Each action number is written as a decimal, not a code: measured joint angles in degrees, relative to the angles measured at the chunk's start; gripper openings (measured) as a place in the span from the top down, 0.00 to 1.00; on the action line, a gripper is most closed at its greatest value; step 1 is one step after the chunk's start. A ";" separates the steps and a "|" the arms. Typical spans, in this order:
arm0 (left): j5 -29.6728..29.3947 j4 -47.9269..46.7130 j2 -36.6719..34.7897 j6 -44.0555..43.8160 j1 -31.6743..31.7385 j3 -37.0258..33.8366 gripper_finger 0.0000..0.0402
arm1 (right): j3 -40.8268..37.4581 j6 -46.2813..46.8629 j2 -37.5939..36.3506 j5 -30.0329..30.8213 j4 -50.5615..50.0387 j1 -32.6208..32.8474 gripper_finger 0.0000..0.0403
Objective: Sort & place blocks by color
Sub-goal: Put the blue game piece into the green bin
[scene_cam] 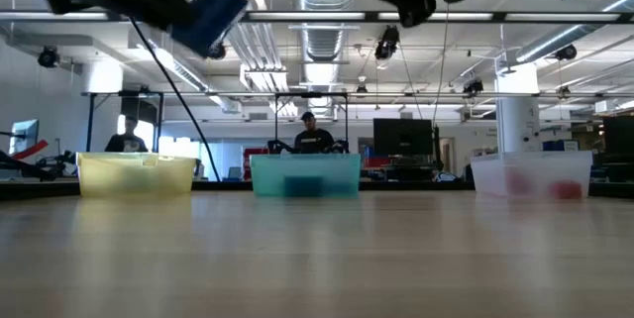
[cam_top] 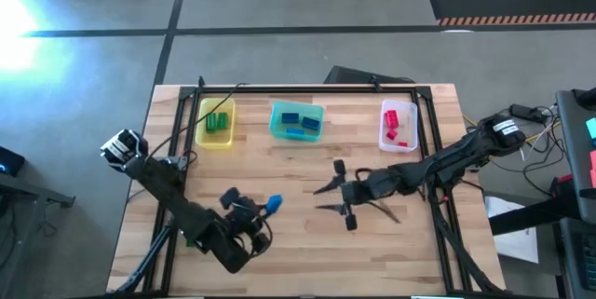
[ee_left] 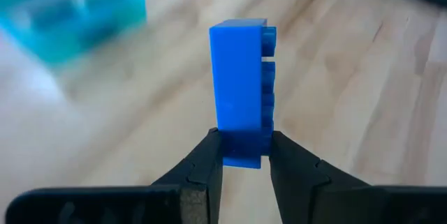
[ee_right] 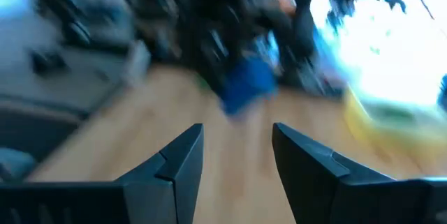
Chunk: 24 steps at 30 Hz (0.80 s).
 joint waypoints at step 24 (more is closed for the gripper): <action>-9.21 27.81 0.07 39.20 2.82 -1.20 0.80 | 4.43 -1.32 14.05 -4.62 24.25 -3.53 0.33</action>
